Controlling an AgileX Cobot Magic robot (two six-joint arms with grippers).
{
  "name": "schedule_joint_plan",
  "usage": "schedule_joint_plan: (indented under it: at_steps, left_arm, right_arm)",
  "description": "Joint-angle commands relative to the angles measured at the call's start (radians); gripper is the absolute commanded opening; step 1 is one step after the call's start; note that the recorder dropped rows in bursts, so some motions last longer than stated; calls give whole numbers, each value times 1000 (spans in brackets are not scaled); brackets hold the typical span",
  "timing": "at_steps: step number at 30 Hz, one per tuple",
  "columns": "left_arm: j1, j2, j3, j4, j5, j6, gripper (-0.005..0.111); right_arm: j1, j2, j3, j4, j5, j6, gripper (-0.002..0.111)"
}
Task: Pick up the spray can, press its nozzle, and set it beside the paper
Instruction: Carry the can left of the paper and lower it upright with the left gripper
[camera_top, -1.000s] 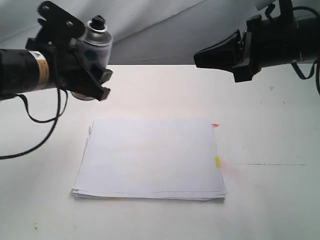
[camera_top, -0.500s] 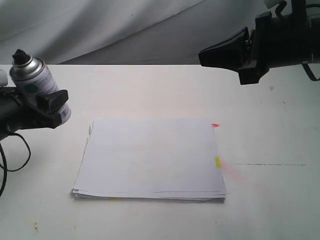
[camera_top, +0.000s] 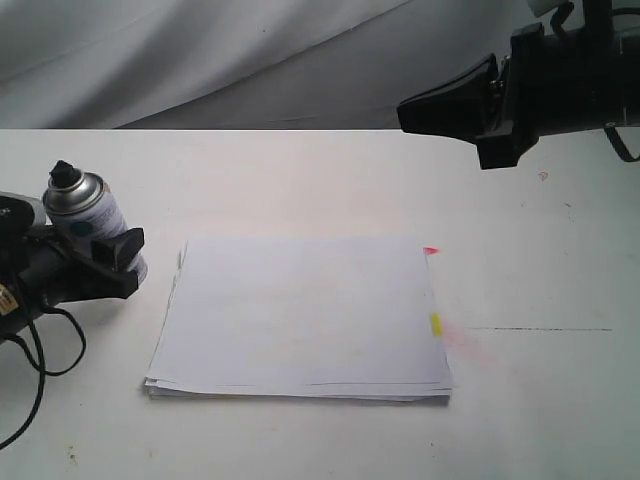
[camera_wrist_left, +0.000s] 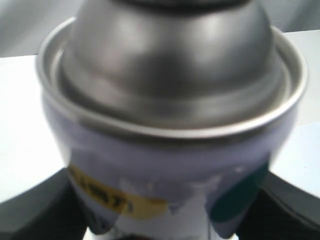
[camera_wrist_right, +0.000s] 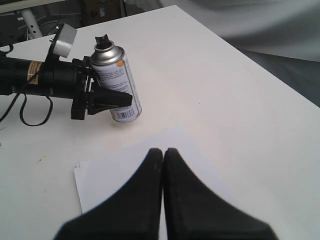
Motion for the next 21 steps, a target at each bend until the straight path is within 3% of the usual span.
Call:
schedule_joint_plan:
  at_steps: [1, 21]
  left_arm:
    - [2, 61, -3, -17, -108, 21, 0]
    - [2, 100, -3, -48, -71, 31, 0]
  right_arm:
    - [-4, -8, 6, 11, 0, 3, 0]
    - [-4, -8, 6, 11, 0, 3, 0]
